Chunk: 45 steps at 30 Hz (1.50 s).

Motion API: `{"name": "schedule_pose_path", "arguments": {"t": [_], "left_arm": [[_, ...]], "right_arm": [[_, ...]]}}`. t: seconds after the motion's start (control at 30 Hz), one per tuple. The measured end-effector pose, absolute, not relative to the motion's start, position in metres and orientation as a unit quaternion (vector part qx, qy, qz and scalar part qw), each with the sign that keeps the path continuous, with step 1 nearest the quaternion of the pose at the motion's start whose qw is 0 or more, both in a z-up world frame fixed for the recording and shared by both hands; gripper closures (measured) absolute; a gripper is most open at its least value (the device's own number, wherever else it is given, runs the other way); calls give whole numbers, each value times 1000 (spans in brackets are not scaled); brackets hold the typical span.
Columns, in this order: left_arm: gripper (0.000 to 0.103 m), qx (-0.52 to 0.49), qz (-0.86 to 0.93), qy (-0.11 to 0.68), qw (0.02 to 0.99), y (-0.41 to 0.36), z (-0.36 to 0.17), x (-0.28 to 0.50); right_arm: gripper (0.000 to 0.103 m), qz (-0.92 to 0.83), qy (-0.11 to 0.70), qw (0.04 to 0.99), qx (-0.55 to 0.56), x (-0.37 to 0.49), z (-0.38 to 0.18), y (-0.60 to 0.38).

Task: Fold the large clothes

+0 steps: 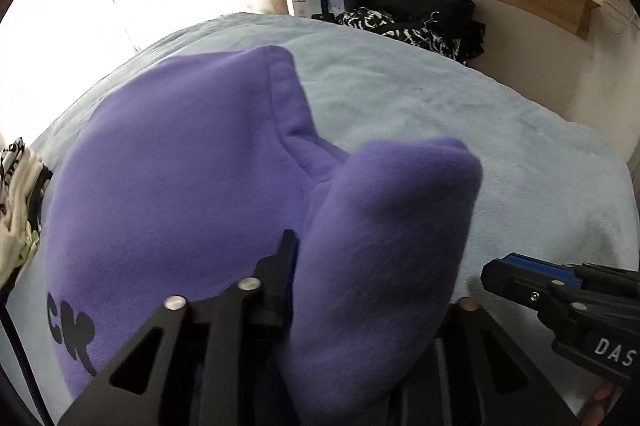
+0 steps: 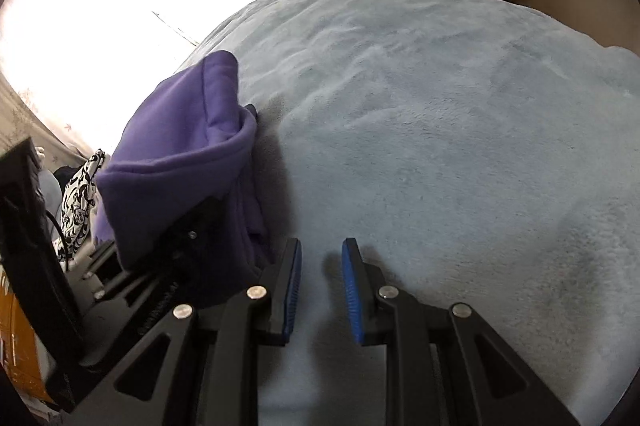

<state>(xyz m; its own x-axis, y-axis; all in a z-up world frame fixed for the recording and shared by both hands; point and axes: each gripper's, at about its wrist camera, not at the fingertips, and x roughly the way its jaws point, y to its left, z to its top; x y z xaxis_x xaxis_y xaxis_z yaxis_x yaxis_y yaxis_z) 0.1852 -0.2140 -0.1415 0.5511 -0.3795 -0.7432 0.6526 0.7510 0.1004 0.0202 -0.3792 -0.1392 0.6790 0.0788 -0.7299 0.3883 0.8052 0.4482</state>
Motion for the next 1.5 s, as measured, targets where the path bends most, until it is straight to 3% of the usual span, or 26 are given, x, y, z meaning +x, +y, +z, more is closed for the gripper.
{"name": "schedule_pose_path", "arguments": {"t": [0.07,0.17,0.27,0.63,0.7,0.77,1.03,1.27,1.37,1.43,1.5], "left_arm": [[48,176,-314,373,855,-210,-136,186],[28,157,-335,378,848,-203,-125,188],[23,133,-355,386,841,-200,-115,189],[23,-46,-403,459,790,-141,-77,193],[23,-61,-394,453,797,-123,-67,192],[23,-64,-365,446,815,-105,-58,191],[23,9,-197,456,868,-63,-59,204],[23,18,-187,468,863,-61,-80,220],[24,31,-176,470,864,-62,-87,225],[27,34,-171,472,864,-59,-91,228],[28,24,-171,474,863,-54,-91,229]], "right_arm": [[82,-89,388,868,297,21,-139,-383],[82,-88,382,872,294,18,-135,-382],[82,-87,376,875,291,15,-128,-381],[82,-82,371,883,276,15,-103,-376],[73,-72,374,882,278,17,-98,-375],[67,-62,366,887,274,18,-90,-372],[65,-16,355,904,239,36,-56,-347],[65,15,434,881,185,89,-70,-333],[67,18,467,862,197,103,-93,-335],[84,28,480,851,211,105,-106,-334],[85,44,485,845,220,104,-115,-329]]}}
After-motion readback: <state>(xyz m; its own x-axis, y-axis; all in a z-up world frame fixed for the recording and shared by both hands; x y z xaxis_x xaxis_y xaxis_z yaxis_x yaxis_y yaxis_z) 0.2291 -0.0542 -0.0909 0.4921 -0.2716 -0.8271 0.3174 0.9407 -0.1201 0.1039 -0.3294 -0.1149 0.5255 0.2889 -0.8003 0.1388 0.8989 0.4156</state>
